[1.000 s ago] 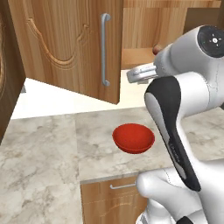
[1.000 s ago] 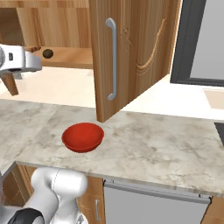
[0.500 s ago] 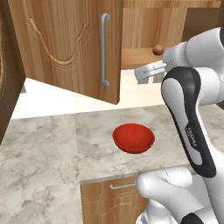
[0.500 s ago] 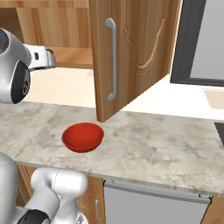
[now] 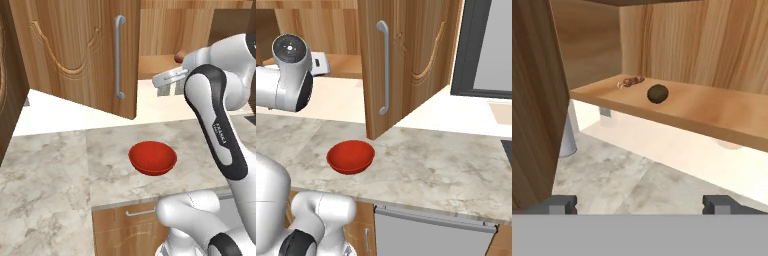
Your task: Open the cabinet. Pick the kiwi and peach from the cabinet and place them into the bowl. Then close the cabinet.
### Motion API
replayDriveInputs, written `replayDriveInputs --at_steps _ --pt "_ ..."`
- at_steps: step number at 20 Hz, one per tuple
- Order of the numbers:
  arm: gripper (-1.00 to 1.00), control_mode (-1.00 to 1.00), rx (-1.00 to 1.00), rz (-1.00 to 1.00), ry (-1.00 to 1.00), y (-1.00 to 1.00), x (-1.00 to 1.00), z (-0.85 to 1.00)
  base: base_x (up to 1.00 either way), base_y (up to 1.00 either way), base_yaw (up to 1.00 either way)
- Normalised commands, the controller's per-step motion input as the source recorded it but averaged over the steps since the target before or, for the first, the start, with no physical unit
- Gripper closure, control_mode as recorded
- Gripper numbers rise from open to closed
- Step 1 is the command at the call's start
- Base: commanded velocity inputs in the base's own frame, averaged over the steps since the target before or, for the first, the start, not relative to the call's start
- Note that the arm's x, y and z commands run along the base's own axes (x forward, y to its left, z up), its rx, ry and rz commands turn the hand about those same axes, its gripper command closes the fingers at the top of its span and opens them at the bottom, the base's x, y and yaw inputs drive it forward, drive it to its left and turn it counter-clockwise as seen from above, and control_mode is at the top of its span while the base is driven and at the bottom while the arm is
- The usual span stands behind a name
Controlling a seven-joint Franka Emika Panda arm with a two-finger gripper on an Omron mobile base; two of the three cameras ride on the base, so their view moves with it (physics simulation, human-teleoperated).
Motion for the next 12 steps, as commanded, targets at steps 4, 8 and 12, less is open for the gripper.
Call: replayDriveInputs --at_steps 4,8,12 --pt "-1.0 -1.0 0.0 0.04 0.01 0.14 0.62 -0.18 0.0 0.0 0.0" --pt "-1.0 -1.0 0.0 0.03 0.01 0.11 0.61 -0.17 0.0 0.0 0.0" --pt "-1.0 -1.0 0.0 0.04 0.0 0.13 0.48 -0.09 0.0 0.0 0.0"
